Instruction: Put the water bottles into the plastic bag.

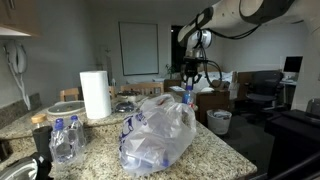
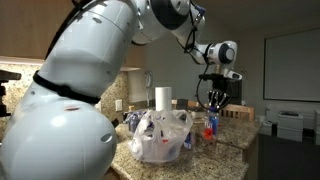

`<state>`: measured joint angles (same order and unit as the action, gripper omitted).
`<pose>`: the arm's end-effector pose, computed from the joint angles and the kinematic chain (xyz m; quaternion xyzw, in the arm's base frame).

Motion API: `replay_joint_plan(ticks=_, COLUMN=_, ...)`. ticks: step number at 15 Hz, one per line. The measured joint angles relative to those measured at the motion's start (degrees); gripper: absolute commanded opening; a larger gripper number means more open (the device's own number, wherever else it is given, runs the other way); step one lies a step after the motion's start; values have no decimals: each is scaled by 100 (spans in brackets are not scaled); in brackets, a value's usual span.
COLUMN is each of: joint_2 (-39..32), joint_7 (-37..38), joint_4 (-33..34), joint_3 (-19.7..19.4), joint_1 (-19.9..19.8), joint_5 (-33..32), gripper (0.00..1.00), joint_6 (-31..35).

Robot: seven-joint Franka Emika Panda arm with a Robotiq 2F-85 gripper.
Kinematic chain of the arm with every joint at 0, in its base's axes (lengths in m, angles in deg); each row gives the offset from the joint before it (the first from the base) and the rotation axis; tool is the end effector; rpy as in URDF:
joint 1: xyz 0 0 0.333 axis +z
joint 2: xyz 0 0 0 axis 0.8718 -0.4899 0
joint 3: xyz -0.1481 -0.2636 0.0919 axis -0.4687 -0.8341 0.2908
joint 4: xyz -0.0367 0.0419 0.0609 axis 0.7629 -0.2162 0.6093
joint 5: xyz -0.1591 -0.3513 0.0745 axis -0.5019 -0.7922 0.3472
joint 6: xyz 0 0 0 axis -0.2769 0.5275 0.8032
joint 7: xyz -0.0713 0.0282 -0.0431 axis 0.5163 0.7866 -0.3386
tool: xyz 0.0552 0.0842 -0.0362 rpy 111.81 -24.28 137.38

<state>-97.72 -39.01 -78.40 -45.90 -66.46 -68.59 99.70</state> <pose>0.6599 -0.1108 0.4325 -0.9537 0.2804 0.0790 0.0742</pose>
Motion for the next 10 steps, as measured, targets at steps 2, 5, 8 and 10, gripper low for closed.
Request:
replay_joint_plan(ticks=2, joint_2=534, joint_7=-152, joint_4=-142, joint_3=2, joint_1=-81, joint_5=174, gripper=15, joint_6=-558)
replay_joint_plan(ticks=5, joint_2=1163, joint_7=-229, joint_4=-216, joint_3=19, joint_1=-87, joint_5=307, gripper=15, joint_6=-1549)
replay_joint_plan(ticks=8, joint_2=1427, joint_7=-230, joint_4=-204, joint_3=163, joint_1=19, joint_5=404, gripper=14, joint_6=-2357)
replay_joint_plan(ticks=10, joint_2=1407, joint_7=-230, joint_4=-160, joint_3=296, joint_1=167, joint_5=459, gripper=15, joint_6=-2682)
